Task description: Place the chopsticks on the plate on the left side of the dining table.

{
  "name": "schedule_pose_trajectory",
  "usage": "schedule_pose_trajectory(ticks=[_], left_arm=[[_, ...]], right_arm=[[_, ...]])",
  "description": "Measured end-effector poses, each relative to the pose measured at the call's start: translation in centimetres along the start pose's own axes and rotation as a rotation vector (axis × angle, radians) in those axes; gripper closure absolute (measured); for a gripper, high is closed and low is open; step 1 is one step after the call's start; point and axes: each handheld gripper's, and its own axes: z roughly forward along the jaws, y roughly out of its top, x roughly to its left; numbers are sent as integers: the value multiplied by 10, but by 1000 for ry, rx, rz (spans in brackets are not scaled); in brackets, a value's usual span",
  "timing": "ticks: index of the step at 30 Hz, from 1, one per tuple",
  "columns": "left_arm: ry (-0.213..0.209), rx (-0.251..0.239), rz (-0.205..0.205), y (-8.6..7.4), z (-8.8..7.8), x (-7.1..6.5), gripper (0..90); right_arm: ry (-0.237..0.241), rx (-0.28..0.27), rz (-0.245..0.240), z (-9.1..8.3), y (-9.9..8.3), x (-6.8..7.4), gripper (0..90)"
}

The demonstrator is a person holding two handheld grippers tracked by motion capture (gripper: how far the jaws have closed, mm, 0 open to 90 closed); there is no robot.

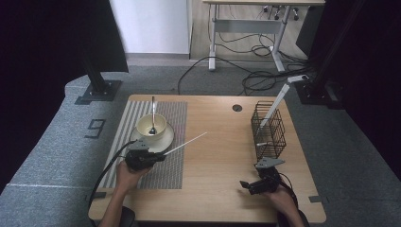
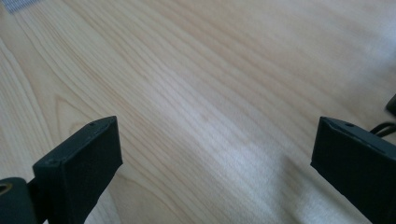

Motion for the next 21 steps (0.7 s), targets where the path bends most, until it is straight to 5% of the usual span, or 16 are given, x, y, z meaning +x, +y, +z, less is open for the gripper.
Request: schedule_pose_trajectory(ticks=[10,21], left_arm=[[88,-14,-70,-13,-12,14,835],[190,13,-105,-24,-22,24,835]], right_arm=[[-19,64,-17,10,-9,-3,4],[-34,61,-45,10,-10,-1,6]])
